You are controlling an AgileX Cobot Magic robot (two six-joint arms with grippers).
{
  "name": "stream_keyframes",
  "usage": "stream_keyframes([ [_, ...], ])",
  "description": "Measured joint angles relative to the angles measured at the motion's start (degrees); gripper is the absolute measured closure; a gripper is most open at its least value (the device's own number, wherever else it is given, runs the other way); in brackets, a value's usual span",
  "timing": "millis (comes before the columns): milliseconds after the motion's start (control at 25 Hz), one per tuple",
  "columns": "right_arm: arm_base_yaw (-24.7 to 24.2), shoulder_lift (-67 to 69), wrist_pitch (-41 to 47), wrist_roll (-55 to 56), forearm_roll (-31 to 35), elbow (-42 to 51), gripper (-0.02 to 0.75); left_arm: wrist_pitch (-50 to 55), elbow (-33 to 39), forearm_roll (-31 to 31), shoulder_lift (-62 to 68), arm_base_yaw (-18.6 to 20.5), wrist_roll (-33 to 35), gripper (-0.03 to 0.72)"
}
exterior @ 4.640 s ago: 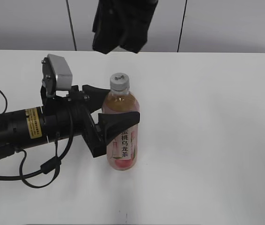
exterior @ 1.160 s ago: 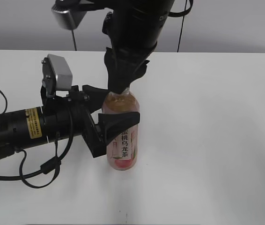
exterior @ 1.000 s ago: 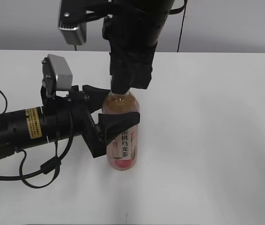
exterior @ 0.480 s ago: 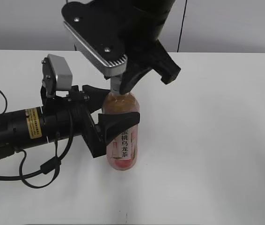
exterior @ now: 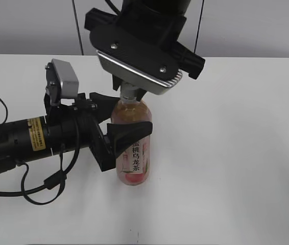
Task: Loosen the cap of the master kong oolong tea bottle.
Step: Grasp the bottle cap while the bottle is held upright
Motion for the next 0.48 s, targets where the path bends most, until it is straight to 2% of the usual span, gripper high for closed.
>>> stream_keyframes([
  [200, 0.0, 0.0, 0.0, -5.0, 0.0, 0.0, 0.458, 0.0, 0.0, 0.0, 0.0, 0.0, -0.1, 0.221],
  [480, 0.0, -0.1, 0.3, -6.2, -0.1, -0.5, 0.458, 0.0, 0.0, -0.1, 0.0, 0.0, -0.1, 0.221],
])
